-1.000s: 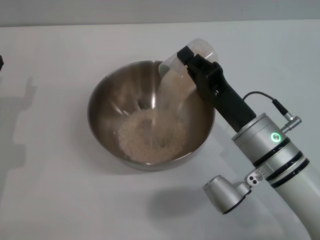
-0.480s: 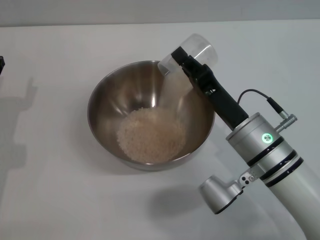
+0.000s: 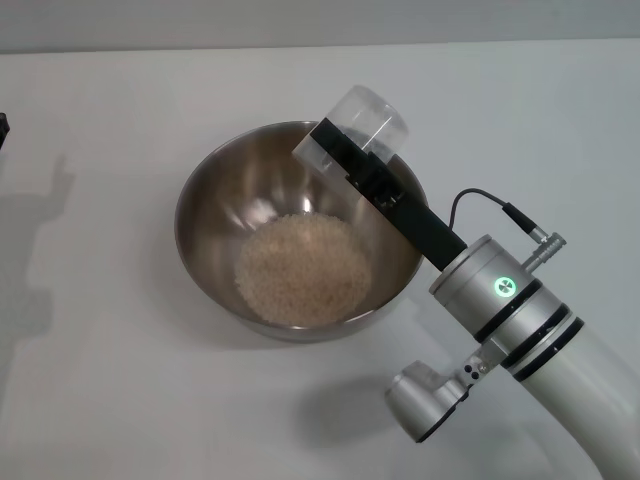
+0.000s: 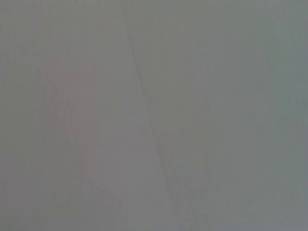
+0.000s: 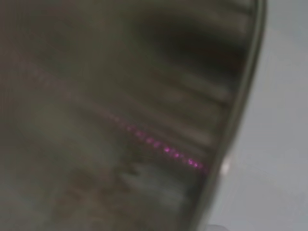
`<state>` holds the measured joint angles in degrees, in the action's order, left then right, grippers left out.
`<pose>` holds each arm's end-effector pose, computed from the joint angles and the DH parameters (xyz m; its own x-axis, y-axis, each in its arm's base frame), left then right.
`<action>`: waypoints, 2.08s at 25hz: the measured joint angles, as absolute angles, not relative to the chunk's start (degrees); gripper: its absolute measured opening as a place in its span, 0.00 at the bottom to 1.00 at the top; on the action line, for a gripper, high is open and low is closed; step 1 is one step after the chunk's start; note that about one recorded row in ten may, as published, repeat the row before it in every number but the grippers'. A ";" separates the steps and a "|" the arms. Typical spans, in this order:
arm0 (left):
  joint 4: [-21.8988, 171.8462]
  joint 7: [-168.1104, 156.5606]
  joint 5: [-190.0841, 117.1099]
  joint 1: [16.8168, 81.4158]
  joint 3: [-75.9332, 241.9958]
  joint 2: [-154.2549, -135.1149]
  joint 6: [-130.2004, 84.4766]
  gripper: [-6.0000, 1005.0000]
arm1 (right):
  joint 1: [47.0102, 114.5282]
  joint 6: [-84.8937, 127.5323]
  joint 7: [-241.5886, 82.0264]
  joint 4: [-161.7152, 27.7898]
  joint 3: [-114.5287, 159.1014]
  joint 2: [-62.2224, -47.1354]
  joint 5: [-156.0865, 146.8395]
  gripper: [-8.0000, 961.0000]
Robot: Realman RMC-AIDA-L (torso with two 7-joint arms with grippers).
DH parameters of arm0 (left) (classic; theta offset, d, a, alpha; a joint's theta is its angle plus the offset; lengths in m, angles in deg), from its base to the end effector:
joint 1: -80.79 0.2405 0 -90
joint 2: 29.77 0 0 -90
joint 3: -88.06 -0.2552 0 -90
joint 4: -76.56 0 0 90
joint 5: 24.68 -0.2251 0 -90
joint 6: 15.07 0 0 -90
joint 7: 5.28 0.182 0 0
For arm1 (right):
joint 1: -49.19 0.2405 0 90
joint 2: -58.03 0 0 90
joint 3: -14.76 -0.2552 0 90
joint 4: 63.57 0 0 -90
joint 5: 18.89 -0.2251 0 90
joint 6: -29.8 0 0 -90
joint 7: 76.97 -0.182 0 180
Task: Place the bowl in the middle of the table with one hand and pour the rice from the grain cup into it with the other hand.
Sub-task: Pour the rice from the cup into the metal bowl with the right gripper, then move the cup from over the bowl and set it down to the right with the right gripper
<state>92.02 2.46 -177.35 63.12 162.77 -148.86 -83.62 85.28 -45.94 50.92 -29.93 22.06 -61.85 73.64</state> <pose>-0.3492 0.3583 0.0135 0.8596 -0.1354 0.4927 0.5002 0.0258 -0.8655 0.1707 0.3162 -0.1500 0.1562 0.4963 0.8540 0.8244 0.4107 -0.3895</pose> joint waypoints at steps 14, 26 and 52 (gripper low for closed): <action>92.11 2.46 -177.23 63.09 162.77 -148.86 -83.62 0.81 | 85.01 -46.17 40.65 -27.47 15.77 -61.84 73.78 0.02; 91.94 2.42 -177.26 62.76 162.69 -148.86 -83.53 0.81 | 83.23 -52.68 7.81 -27.43 11.07 -61.60 73.84 0.02; 92.13 2.36 -177.25 63.21 161.97 -148.86 -83.09 0.81 | 74.56 -50.62 -77.09 -52.58 4.12 -61.26 73.86 0.02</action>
<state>92.13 2.36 -177.25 63.21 161.97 -148.86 -83.09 74.56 -50.62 -77.09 -52.58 4.12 -61.26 73.86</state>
